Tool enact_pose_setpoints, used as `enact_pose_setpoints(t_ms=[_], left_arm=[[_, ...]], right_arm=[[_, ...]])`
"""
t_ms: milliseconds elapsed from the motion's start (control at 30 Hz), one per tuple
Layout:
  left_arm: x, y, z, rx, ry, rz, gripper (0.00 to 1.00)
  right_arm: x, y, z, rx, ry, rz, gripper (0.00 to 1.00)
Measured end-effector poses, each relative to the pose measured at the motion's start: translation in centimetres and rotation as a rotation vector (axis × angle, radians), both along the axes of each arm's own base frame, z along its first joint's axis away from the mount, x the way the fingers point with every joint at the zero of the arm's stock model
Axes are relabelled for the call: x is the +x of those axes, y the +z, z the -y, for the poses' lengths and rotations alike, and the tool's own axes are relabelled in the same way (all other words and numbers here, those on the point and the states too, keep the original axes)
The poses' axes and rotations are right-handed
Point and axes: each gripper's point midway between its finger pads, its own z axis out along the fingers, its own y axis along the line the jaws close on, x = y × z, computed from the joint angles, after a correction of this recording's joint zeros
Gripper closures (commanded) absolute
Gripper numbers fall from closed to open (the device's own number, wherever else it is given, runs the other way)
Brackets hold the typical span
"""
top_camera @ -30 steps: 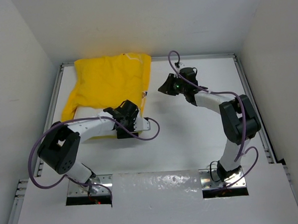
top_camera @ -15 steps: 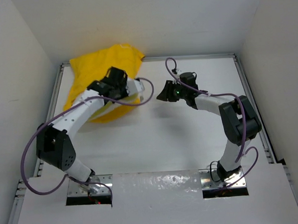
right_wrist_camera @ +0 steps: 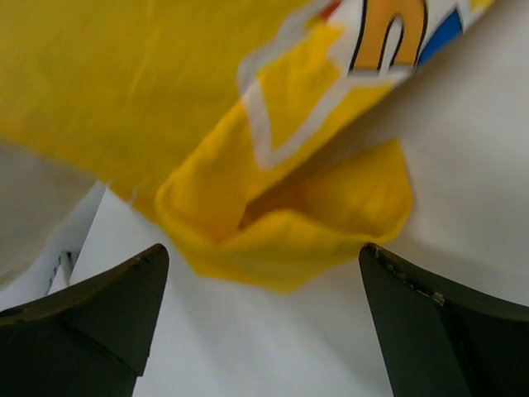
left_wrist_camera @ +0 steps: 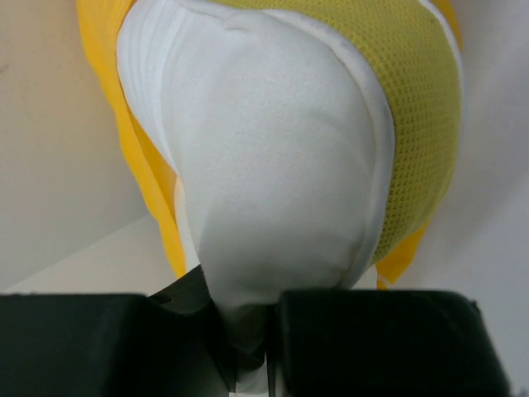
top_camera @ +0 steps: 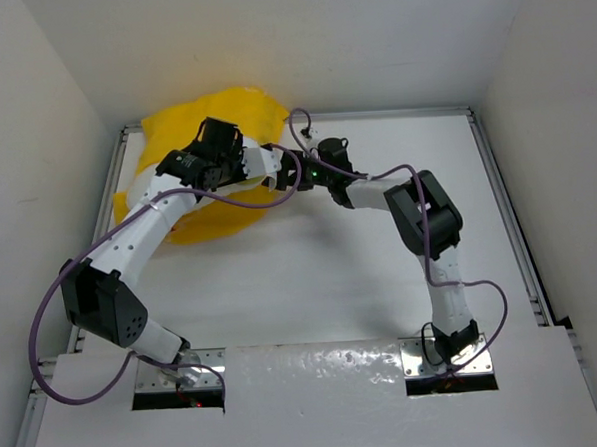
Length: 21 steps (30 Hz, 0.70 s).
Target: Put the pillow into the pillowcase
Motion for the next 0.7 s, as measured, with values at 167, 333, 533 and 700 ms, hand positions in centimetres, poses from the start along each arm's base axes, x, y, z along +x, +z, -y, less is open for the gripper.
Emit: enact_pose_setpoints(t_ms=[167, 333, 533, 700], left_arm=[[0.0, 0.0, -0.1, 0.002, 0.002, 0.0, 1.0], [0.0, -0.1, -0.1, -0.01, 0.009, -0.003, 1.0], [0.4, -0.6, -0.3, -0.037, 0.042, -0.029, 1.0], [0.4, -2.2, -1.1, -0.087, 0.104, -0.088, 0.26]], right_arm=[[3.4, -1.8, -1.6, 0.012, 0.003, 0.039, 0.01], [3.8, -4.5, -3.5, -0.003, 0.037, 0.032, 0.16], [2.3, -4.9, -6.4, 0.036, 0.108, 0.039, 1.0], [-0.6, -6.1, -3.9, 0.004, 0.055, -0.046, 1.0]])
